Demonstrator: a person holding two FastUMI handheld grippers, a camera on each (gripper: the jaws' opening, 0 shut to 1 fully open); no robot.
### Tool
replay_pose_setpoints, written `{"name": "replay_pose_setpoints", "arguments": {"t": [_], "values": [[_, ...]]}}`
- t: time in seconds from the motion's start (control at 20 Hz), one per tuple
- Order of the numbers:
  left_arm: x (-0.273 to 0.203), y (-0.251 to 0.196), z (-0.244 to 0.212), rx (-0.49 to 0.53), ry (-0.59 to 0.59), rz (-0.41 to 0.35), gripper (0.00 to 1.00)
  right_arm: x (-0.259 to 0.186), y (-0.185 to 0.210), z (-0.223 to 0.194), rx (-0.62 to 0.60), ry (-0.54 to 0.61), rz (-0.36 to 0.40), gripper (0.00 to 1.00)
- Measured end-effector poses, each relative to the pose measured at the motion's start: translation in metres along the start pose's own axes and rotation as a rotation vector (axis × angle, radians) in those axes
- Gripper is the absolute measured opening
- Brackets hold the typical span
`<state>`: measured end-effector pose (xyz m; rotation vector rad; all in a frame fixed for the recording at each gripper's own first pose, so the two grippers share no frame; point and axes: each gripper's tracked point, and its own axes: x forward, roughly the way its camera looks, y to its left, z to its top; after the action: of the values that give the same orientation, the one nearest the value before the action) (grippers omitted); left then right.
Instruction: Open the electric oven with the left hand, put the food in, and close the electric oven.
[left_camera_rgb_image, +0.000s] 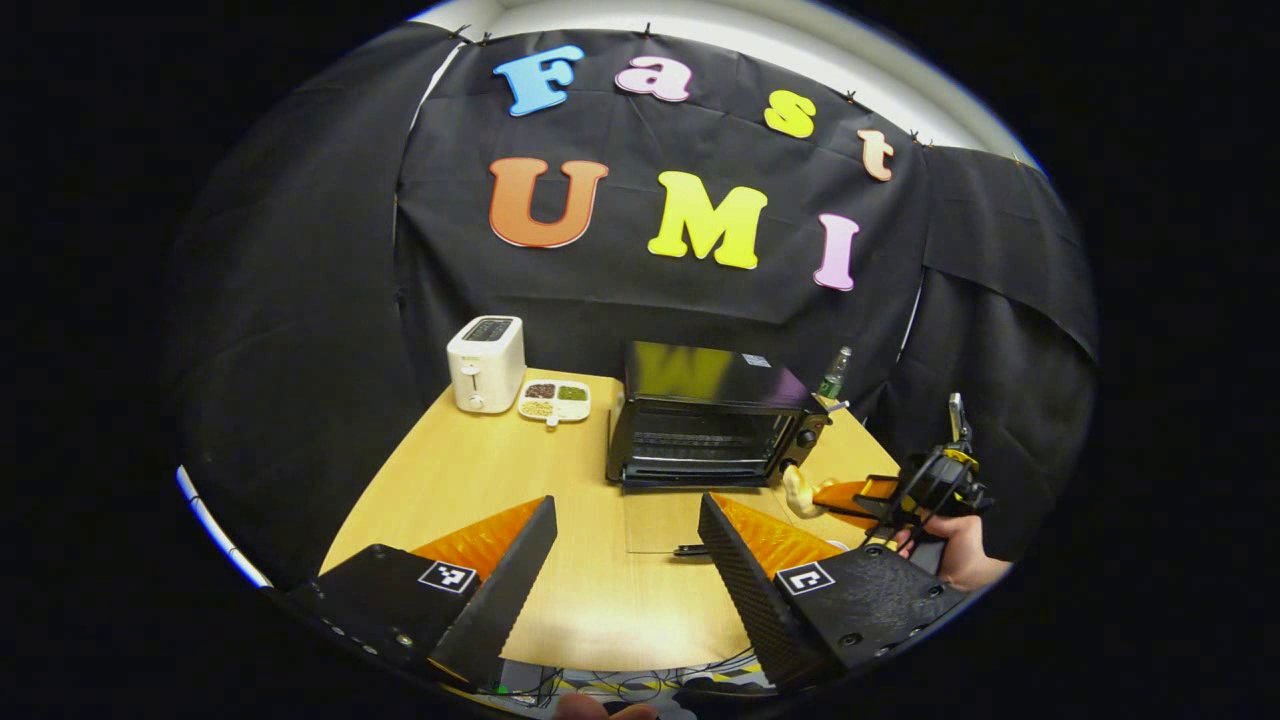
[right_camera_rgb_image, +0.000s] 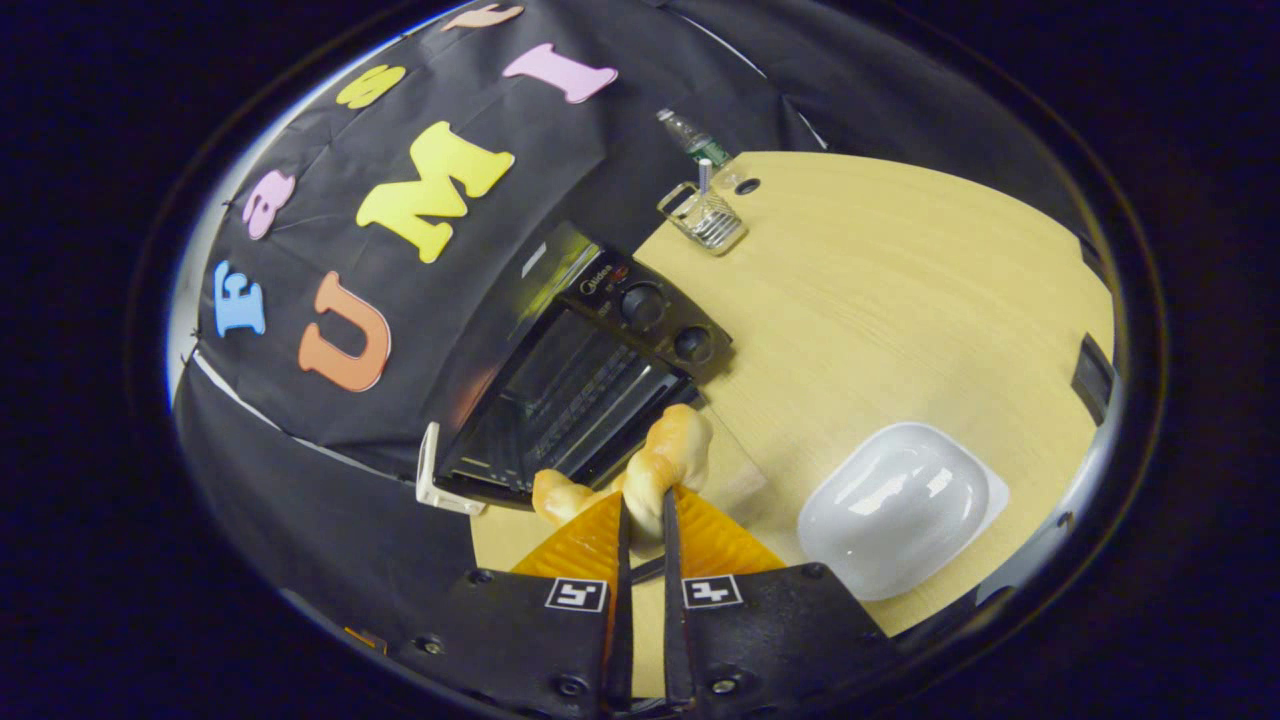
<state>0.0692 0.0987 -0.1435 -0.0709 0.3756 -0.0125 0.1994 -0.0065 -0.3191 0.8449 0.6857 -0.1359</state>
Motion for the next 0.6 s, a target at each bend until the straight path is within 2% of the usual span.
{"name": "replay_pose_setpoints", "arguments": {"t": [0.05,0.1,0.2,0.25,0.3,0.4,0.6], "values": [[-0.003,0.009,0.0,0.001,0.002,0.02,0.93,0.014,0.008,0.002,-0.008,-0.004,0.005,0.12],[-0.006,0.017,-0.002,-0.001,0.009,0.039,0.93,0.029,0.015,0.004,-0.02,-0.01,0.009,0.16],[-0.013,0.026,-0.006,-0.007,0.031,0.064,0.93,0.057,0.028,0.011,-0.02,-0.025,0.019,0.12],[-0.017,0.03,-0.008,-0.009,0.041,0.079,0.93,0.071,0.034,0.012,-0.008,-0.032,0.028,0.14],[-0.019,0.036,-0.011,-0.012,0.052,0.092,0.93,0.082,0.038,0.013,0.013,-0.04,0.041,0.17],[-0.023,0.043,-0.018,-0.025,0.08,0.12,0.93,0.105,0.044,0.013,0.06,-0.06,0.057,0.14],[-0.028,0.047,-0.03,-0.035,0.135,0.127,0.93,0.139,0.06,0.01,0.167,-0.097,0.094,0.14]]}}
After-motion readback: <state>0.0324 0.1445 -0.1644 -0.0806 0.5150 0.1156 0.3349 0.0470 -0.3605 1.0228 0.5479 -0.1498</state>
